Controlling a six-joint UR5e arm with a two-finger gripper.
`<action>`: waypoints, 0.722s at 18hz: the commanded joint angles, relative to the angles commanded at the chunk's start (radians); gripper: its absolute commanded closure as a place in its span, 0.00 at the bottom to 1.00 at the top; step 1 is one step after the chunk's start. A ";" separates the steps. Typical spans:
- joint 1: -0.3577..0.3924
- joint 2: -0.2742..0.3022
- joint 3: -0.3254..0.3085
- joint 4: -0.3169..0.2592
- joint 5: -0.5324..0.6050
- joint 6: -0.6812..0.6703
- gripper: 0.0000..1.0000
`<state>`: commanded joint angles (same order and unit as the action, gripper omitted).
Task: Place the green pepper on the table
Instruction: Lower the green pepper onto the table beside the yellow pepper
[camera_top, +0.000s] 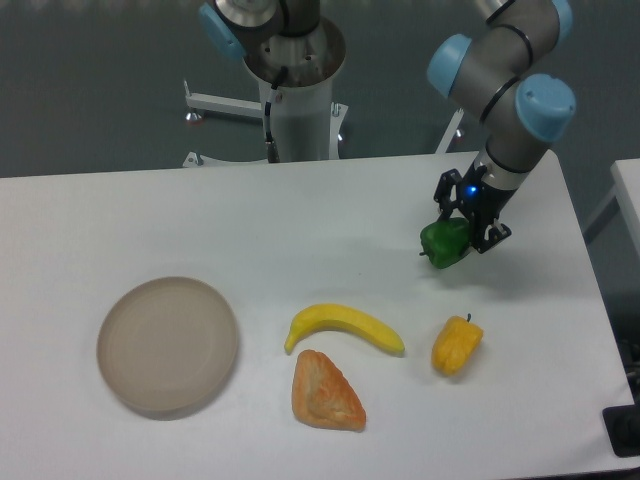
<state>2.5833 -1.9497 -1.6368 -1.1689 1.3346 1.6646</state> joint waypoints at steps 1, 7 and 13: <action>-0.005 0.000 -0.002 0.000 0.000 -0.011 0.55; -0.023 -0.005 -0.038 0.049 -0.003 -0.086 0.55; -0.020 -0.003 -0.057 0.049 -0.008 -0.088 0.55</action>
<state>2.5633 -1.9527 -1.6935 -1.1198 1.3269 1.5769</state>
